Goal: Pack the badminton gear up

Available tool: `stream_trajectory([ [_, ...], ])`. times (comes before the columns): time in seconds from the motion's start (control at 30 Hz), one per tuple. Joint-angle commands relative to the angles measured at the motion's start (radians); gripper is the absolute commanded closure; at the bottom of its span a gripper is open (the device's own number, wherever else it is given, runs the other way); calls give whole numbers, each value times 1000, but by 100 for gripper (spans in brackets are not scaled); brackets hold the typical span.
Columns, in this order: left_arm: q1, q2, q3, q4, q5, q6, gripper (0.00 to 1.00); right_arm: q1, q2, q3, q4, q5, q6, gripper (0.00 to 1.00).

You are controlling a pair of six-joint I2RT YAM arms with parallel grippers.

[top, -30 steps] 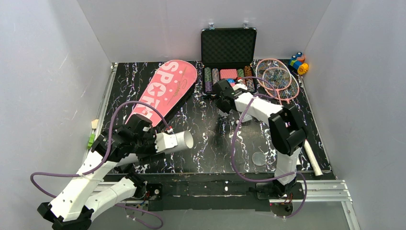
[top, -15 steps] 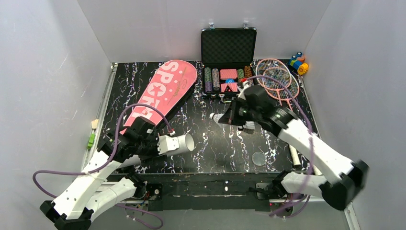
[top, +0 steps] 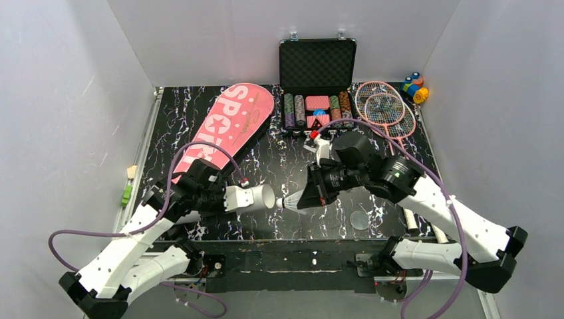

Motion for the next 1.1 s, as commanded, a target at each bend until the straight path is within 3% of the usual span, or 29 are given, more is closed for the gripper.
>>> stream_trajectory([
  [0.0,6,-2,17,22,23,22,77,18,36,93,-18,-15,-49,99],
  [0.8,5,-12,41,9,30,25,77,80,259,215,199,-9,-12,98],
  [0.9,6,-12,42,15,28,22,77,84,260,208,235,-26,7,88],
  [0.97,6,-11,45,17,28,23,77,84,245,179,274,-38,29,72],
  [1.07,6,-9,51,16,27,20,77,84,205,129,320,-38,47,57],
])
